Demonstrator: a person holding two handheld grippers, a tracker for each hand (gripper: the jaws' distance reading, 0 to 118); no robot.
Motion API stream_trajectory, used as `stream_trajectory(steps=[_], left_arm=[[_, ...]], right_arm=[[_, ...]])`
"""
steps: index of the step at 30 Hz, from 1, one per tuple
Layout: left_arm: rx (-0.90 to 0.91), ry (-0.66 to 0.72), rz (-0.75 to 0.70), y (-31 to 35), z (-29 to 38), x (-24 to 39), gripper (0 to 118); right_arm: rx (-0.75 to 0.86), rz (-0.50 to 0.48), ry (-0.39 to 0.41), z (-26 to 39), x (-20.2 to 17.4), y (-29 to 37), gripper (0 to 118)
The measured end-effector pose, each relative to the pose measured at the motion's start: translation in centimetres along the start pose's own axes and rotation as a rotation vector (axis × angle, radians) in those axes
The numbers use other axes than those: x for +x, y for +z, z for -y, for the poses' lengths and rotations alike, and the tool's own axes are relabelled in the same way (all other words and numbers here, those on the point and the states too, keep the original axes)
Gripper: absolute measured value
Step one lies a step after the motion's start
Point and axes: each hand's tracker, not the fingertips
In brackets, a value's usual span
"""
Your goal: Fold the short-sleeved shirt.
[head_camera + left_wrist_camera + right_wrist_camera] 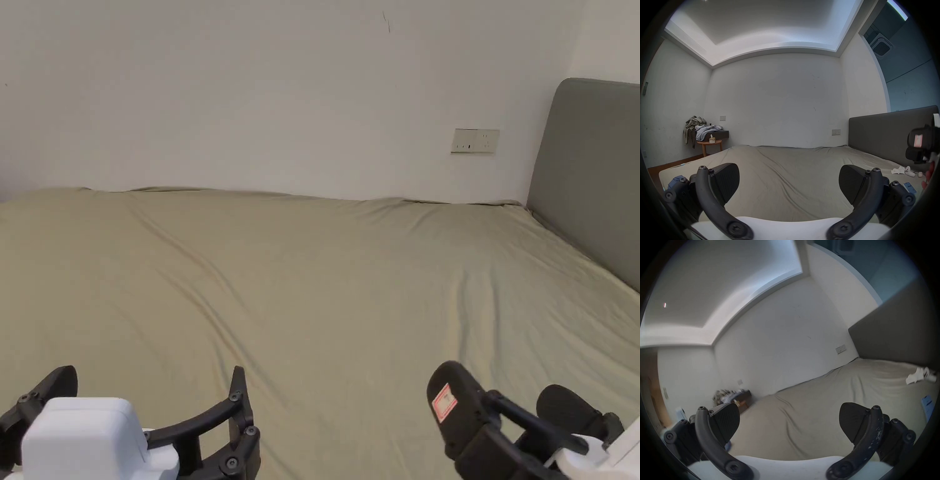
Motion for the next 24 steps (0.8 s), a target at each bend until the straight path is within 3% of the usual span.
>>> stream_trajectory(steps=[4,8,12,15,20,24], left_arm=[[0.001,0.008,0.002,0.0,0.0,-0.1,118],[-0.001,0.011,0.005,0.0,0.0,-0.1,118],[-0.004,0.004,0.006,-0.1,0.0,0.0,118],[-0.002,0.001,0.006,0.0,0.0,0.1,118],[0.001,-0.001,0.006,0.0,-0.1,0.1,118],[0.001,-0.001,0.003,0.0,-0.1,0.0,118]], right_arm=[[0.093,-0.059,-0.015,-0.8,0.0,0.8,118],[0.086,-0.140,-0.136,-1.5,0.0,1.3,118],[0.082,-0.049,-0.279,-2.0,0.0,1.2,118],[0.075,0.046,-0.257,-2.1,-0.2,1.1,118],[0.066,0.068,-0.138,-1.9,0.0,0.8,118],[0.073,0.083,-0.156,-1.6,-0.2,0.8,118]])
